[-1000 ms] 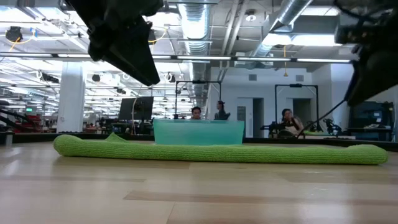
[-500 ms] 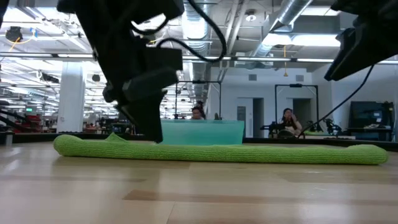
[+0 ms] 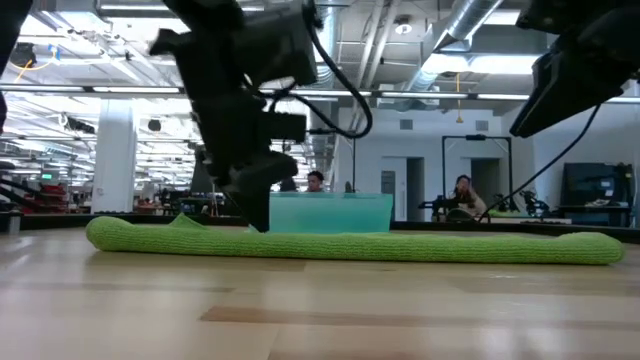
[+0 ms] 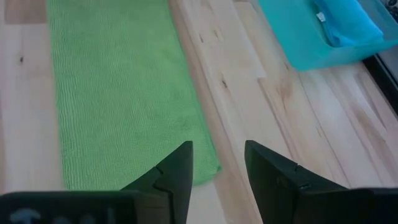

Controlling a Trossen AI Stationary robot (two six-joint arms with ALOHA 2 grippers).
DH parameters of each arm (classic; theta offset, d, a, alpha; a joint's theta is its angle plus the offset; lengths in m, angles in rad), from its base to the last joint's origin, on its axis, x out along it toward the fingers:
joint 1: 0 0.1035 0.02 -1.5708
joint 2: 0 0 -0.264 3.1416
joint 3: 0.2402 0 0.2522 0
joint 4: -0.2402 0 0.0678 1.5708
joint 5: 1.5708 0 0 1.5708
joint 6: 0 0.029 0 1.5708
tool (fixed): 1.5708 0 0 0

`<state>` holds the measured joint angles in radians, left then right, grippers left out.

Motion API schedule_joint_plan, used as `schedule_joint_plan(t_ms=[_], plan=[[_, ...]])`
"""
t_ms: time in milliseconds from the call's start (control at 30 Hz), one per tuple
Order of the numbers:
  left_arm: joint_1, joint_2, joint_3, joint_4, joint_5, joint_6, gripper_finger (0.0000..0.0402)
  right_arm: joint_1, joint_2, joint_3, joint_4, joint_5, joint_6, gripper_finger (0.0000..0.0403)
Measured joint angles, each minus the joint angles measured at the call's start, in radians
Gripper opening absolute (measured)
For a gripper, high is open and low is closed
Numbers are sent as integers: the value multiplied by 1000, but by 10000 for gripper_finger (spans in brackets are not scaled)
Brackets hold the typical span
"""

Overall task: Roll microfiber towels into tight, uniform cylinder then place into a basket
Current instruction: Fold the green microfiber cloth

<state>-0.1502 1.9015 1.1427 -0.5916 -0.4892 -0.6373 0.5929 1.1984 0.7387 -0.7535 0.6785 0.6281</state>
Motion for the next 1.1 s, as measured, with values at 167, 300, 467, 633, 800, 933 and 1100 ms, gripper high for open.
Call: schedule_joint_plan(t_ms=[167, 300, 467, 633, 800, 933, 1100], plan=[[20, 0, 0, 23, 75, 51, 103, 0, 0, 0, 0, 0, -1, 167], [-32, -1, 17, 60, 112, 68, 103, -6, 0, 0, 0, 0, -9, 168], [-99, -1, 57, 75, 60, 104, 103, -8, 0, 0, 0, 0, -9, 166], [-139, -2, 126, -14, -141, 103, 103, -8, 0, 0, 0, 0, -8, 168], [-158, -3, 174, -73, -176, 82, 103, -8, 0, 0, 0, 0, -9, 168], [-160, -3, 155, 8, 20, 93, 103, -8, 0, 0, 4, 0, -8, 166], [-154, -3, 81, 83, 77, 127, 103, -8, 0, 0, 10, 0, -8, 168]])
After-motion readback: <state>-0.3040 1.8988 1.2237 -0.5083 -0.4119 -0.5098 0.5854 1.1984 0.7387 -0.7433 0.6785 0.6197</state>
